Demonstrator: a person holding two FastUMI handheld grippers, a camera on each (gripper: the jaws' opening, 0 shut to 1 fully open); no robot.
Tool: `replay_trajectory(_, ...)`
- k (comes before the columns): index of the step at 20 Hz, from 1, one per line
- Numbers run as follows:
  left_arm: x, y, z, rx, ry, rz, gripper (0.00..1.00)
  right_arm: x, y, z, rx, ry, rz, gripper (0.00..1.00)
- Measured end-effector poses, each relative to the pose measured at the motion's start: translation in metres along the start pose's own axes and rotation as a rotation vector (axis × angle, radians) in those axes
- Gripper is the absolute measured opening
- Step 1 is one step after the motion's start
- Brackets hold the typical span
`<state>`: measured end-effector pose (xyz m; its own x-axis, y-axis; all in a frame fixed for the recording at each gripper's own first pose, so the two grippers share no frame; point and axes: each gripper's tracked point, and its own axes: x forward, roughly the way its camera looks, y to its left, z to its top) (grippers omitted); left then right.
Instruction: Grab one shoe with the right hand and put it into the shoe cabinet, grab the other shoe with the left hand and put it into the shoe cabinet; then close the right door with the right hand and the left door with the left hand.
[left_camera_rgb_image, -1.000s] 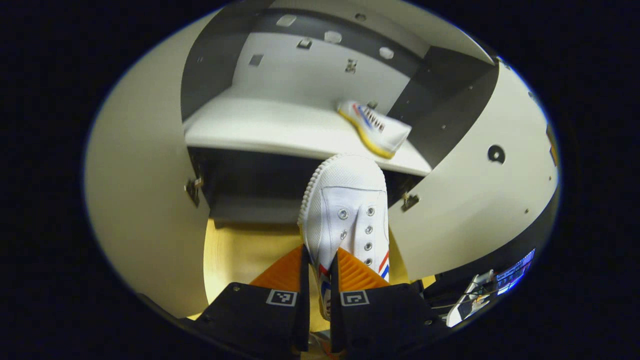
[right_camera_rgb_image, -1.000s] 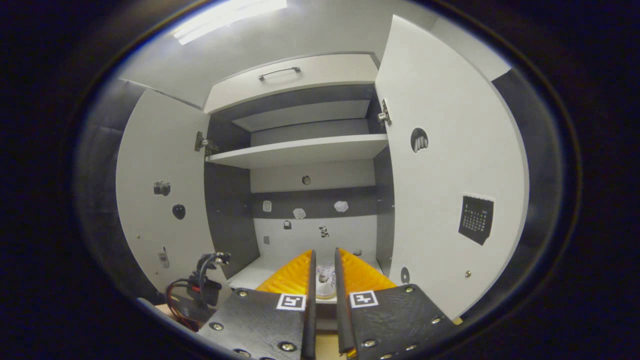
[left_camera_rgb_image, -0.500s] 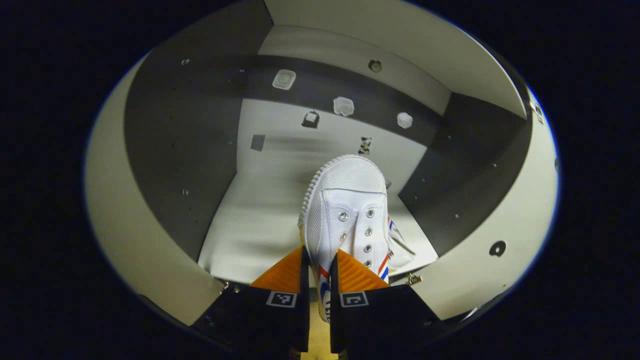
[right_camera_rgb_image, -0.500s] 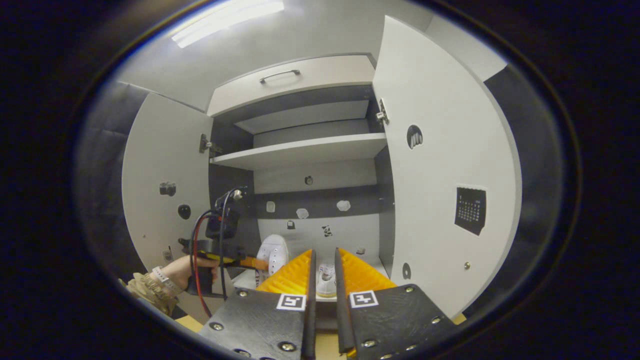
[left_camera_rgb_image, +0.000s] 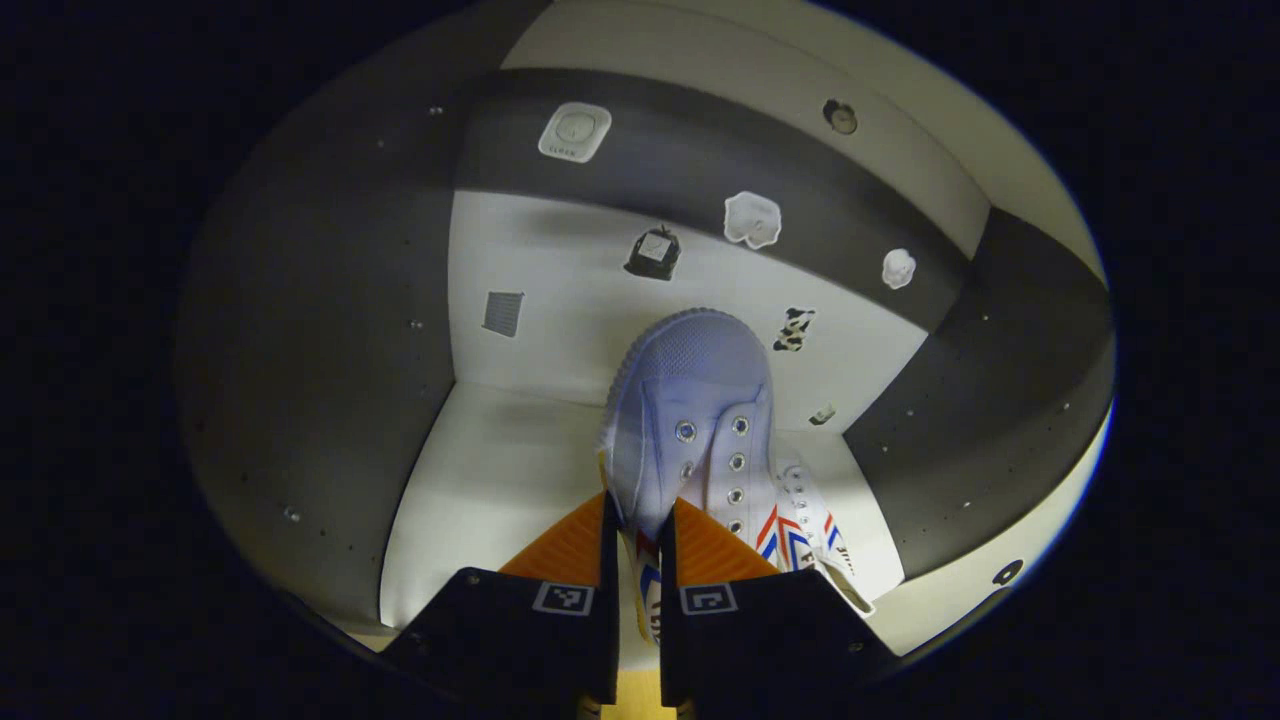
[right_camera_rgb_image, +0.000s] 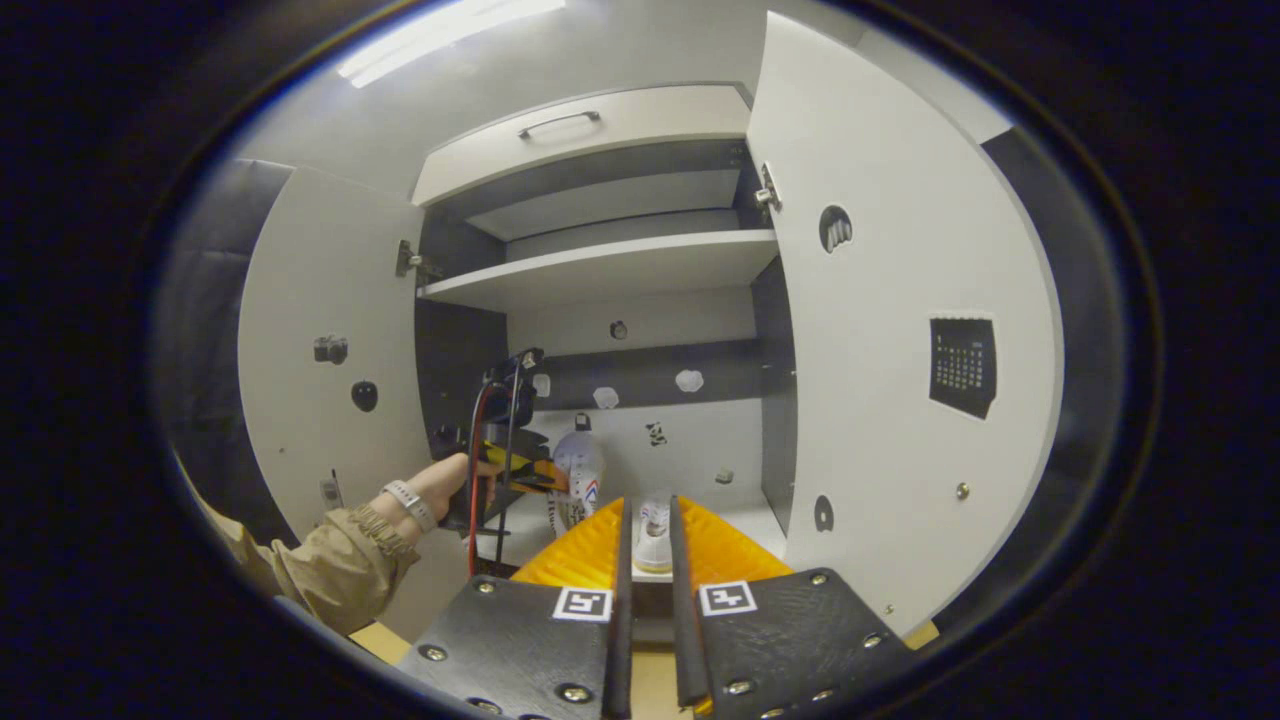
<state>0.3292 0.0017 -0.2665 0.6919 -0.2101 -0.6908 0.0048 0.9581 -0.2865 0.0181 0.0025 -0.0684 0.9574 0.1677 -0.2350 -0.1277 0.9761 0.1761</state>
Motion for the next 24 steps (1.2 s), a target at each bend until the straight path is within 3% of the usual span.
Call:
replay_trajectory(4, 0.018, -0.001, -0.001, 0.019, 0.045, -0.013, 0.17, 0.004, -0.001, -0.009, 0.006, 0.023, -0.009, 0.17)
replay_trajectory(13, 0.046, 0.013, -0.018, 0.029, 0.143, 0.045, 0.21, 0.005, -0.011, -0.01, 0.021, 0.025, -0.035, 0.17)
replay_trajectory(16, 0.05, 0.018, -0.031, 0.027, 0.184, 0.076, 0.3, 0.004, -0.014, -0.01, 0.013, 0.026, -0.041, 0.17)
replay_trajectory(21, 0.032, 0.01, -0.02, 0.07, 0.124, 0.08, 0.58, 0.0, -0.014, -0.01, 0.015, 0.031, -0.035, 0.17)
replay_trajectory(24, 0.0, -0.003, 0.003, 0.093, 0.015, 0.068, 0.54, -0.005, -0.015, -0.005, 0.015, 0.019, -0.032, 0.17)
